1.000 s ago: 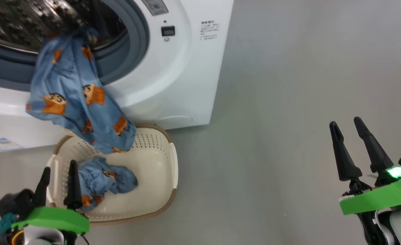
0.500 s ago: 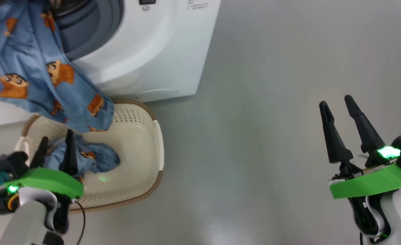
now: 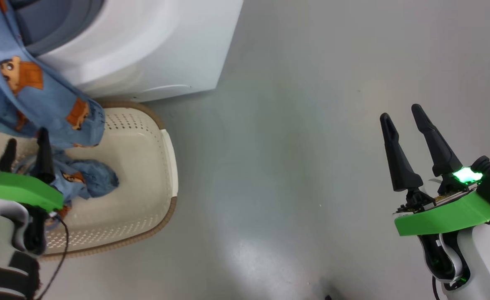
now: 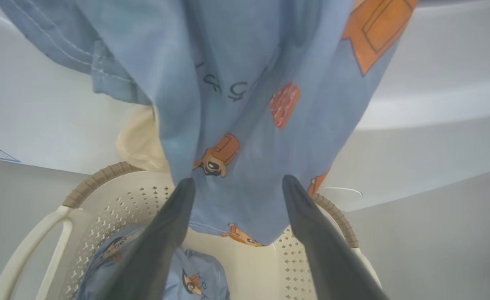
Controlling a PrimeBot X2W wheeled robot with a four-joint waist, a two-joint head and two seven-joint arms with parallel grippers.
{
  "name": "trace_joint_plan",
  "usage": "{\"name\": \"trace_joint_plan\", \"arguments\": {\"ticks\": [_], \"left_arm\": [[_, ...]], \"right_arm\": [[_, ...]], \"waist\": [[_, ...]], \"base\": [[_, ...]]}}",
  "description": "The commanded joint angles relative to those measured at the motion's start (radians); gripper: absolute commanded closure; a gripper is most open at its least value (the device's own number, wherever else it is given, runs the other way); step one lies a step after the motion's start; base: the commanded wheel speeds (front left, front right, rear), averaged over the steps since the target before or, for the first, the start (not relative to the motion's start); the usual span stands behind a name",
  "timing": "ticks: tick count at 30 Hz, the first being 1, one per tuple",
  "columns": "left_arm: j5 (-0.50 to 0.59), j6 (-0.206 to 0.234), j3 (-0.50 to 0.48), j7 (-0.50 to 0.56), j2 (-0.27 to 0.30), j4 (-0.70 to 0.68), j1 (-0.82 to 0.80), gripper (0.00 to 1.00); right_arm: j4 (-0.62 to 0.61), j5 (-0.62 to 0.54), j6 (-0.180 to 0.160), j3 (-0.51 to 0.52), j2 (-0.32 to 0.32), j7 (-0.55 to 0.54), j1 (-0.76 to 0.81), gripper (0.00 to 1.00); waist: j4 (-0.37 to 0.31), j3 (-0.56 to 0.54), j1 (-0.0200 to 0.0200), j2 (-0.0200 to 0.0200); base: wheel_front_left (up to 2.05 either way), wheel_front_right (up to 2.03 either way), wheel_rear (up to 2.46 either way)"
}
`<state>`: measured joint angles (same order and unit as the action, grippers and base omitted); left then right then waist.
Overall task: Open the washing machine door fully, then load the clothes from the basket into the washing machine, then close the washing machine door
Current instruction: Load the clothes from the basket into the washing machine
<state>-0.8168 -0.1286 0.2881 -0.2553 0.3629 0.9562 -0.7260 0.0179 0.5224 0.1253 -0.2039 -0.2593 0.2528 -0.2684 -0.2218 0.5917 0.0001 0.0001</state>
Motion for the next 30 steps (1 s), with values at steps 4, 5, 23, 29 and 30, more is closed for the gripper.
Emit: {"name": "trace_joint_plan", "arguments": {"ticks": [4,5,23,29,30], "left_arm": [[-0.042,-0.002,0.026,-0.006,0.081,-0.002,-0.035,0.0],[-0.052,-0.002,0.035,-0.006,0.088,-0.002,-0.043,0.0],[-0.165,-0.002,0.175,-0.006,0.147,-0.067,-0.125,0.0],[-0.174,-0.002,0.2,-0.006,0.158,-0.087,-0.159,0.0],[-0.175,-0.002,0.205,-0.006,0.16,-0.088,-0.163,0.0]], "right_arm": [[-0.03,-0.017,0.005,-0.028,-0.02,0.009,-0.002,0.0],[-0.032,-0.019,0.005,-0.029,-0.02,0.009,-0.002,0.0],[-0.042,-0.03,0.005,-0.046,-0.009,0.009,-0.018,0.0],[-0.044,-0.029,0.005,-0.051,-0.013,0.009,-0.02,0.0],[-0.044,-0.029,0.005,-0.052,-0.013,0.009,-0.02,0.0]], "waist": [[-0.016,0.035,-0.0001,-0.0001],[-0.015,0.041,-0.0001,-0.0001],[-0.013,0.078,-0.0001,-0.0001],[-0.016,0.085,-0.0001,-0.0001],[-0.017,0.085,-0.0001,-0.0001]], "base": [[0.0,0.0,0.0],[0.0,0.0,0.0],[0.0,0.0,0.0],[0.0,0.0,0.0],[0.0,0.0,0.0]]}}
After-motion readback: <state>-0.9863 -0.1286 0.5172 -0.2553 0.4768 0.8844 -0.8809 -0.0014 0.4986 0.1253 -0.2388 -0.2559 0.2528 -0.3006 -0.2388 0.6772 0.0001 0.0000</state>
